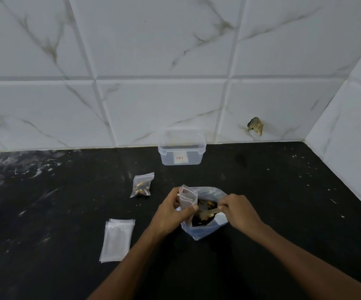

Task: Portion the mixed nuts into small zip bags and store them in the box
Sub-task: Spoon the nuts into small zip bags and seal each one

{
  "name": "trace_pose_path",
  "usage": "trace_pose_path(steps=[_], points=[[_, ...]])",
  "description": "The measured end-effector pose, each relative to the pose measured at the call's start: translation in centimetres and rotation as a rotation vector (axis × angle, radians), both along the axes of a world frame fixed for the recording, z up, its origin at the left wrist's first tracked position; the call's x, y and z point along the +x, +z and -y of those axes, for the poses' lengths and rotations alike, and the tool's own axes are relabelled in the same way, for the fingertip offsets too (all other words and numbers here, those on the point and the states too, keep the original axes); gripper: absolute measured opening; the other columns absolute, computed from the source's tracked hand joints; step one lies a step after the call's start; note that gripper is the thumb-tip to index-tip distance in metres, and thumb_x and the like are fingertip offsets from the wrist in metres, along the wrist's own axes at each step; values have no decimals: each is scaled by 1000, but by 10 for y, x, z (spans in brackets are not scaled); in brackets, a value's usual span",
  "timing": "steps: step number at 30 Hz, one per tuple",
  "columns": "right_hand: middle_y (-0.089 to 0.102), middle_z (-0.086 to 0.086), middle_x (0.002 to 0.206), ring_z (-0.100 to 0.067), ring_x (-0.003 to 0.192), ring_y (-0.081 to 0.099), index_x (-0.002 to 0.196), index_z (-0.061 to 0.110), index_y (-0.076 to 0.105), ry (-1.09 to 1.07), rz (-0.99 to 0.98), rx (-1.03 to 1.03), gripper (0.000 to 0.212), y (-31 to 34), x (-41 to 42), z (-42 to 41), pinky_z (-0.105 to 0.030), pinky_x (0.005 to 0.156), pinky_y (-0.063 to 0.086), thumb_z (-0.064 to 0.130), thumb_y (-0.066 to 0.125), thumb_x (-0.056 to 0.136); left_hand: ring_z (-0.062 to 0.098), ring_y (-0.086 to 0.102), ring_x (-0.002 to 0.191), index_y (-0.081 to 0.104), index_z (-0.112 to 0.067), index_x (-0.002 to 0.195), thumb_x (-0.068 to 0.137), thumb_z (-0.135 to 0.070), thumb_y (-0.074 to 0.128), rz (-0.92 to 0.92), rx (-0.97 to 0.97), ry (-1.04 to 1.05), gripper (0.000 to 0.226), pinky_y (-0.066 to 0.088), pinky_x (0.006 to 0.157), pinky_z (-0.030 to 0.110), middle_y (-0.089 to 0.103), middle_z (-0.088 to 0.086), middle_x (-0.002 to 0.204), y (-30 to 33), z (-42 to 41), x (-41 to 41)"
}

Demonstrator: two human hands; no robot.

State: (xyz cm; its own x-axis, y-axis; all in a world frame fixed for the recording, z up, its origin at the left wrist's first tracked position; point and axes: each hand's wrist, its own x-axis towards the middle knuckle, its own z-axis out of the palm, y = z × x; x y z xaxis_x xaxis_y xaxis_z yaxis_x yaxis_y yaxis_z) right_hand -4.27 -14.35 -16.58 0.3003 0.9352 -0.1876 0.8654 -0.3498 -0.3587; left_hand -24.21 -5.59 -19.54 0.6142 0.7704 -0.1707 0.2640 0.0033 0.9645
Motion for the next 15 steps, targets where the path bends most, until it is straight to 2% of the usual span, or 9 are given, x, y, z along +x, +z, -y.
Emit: trace_pose_path(steps=[3, 7, 10, 15], points=[[67, -8, 73, -17, 68, 67, 76, 8, 69, -65, -130, 7, 25, -3, -1, -2, -31, 67, 56, 11, 53, 95, 5, 62, 113, 53, -57, 114, 70, -51, 75, -10, -3, 1, 49, 56, 95, 44, 65, -16, 119, 1, 0, 0], [65, 4, 73, -6, 68, 64, 93, 13, 73, -198, -308, -46, 18, -4, -7, -1, -23, 71, 54, 12, 55, 96, 7, 62, 113, 52, -53, 118, 69, -53, 76, -13, -12, -2, 55, 57, 93, 44, 64, -13, 120, 0, -1, 1], [68, -3, 78, -9, 71, 63, 98, 14, 71, -355, -454, -58, 16, -8, -11, 0, -27, 74, 54, 13, 55, 96, 8, 62, 115, 53, -50, 121, 69, -52, 76, -10, -10, -4, 57, 56, 95, 44, 64, -12, 122, -1, 0, 2], [67, -6, 81, -11, 70, 62, 98, 12, 71, -467, -519, -19, 15, -13, -11, 3, -25, 67, 52, 11, 56, 95, 9, 63, 113, 54, -51, 118, 70, -51, 76, -6, -8, 6, 53, 56, 94, 43, 66, -12, 120, -1, -1, 0]])
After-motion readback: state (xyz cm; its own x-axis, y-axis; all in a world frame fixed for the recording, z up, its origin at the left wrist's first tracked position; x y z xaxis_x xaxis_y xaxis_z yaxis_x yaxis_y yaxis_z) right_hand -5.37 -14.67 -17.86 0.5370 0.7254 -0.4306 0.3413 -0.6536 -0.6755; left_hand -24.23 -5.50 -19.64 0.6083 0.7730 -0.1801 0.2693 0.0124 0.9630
